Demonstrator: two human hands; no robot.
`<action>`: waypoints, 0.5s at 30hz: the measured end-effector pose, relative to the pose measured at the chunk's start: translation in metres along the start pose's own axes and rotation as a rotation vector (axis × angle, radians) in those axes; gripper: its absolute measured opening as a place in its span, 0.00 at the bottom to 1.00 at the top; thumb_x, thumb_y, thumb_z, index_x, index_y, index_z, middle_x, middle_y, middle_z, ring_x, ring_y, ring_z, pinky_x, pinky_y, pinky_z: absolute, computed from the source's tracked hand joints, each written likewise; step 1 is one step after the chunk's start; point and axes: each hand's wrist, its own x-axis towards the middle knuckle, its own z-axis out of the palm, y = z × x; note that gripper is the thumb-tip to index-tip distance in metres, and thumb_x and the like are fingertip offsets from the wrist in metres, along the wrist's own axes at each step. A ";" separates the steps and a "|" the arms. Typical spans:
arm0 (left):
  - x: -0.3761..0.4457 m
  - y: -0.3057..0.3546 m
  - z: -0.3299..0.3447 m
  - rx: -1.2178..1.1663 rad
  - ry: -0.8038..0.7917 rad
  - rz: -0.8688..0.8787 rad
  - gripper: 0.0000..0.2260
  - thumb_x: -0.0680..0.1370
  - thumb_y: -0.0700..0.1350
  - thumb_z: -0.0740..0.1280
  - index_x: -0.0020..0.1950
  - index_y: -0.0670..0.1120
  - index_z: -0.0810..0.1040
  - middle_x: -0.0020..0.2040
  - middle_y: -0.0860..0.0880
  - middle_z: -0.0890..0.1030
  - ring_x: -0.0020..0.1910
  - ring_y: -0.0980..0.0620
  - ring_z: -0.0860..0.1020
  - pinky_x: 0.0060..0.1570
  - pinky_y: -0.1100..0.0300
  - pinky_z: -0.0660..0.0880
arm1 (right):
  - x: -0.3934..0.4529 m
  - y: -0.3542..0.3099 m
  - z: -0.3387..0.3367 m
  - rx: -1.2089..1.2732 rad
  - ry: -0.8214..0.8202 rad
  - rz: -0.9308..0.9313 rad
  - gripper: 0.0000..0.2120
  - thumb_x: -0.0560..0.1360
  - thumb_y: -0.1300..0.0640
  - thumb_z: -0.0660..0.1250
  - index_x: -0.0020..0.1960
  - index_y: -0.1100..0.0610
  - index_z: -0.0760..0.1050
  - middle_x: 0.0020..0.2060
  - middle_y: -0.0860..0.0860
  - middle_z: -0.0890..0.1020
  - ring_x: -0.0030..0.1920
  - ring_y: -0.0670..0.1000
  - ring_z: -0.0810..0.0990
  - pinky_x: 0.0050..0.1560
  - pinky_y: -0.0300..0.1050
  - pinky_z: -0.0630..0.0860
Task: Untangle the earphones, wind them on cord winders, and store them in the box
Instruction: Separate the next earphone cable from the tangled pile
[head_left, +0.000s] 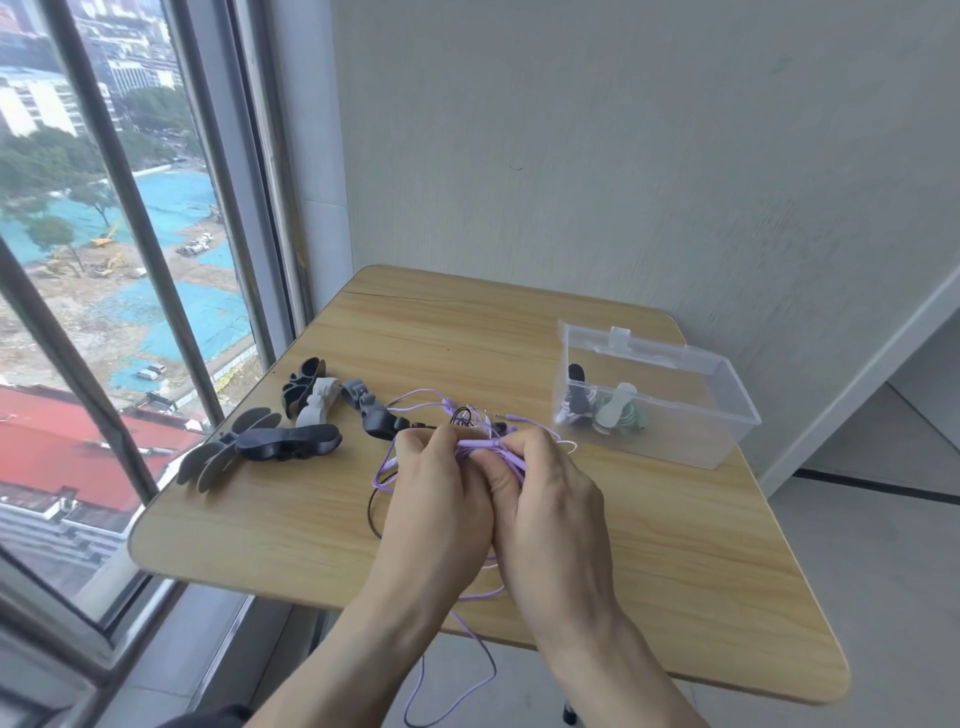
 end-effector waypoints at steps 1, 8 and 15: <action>0.000 0.000 -0.001 0.018 -0.013 -0.006 0.12 0.79 0.34 0.58 0.51 0.50 0.76 0.57 0.46 0.72 0.44 0.84 0.64 0.43 0.81 0.65 | -0.001 0.001 0.001 0.007 -0.012 0.007 0.20 0.79 0.42 0.54 0.49 0.56 0.77 0.41 0.50 0.84 0.39 0.56 0.81 0.40 0.49 0.77; 0.009 -0.010 -0.003 0.171 -0.021 -0.045 0.08 0.80 0.38 0.60 0.51 0.50 0.76 0.53 0.44 0.77 0.43 0.62 0.67 0.41 0.76 0.64 | 0.001 0.010 0.001 0.210 -0.083 0.157 0.06 0.79 0.52 0.68 0.47 0.55 0.78 0.36 0.44 0.84 0.36 0.44 0.80 0.37 0.37 0.72; 0.018 -0.010 -0.008 0.186 -0.035 -0.048 0.07 0.81 0.43 0.62 0.55 0.44 0.78 0.48 0.50 0.67 0.41 0.64 0.67 0.37 0.66 0.63 | 0.020 0.020 -0.010 0.653 -0.203 0.364 0.02 0.78 0.65 0.69 0.46 0.64 0.79 0.37 0.53 0.87 0.35 0.50 0.86 0.35 0.43 0.82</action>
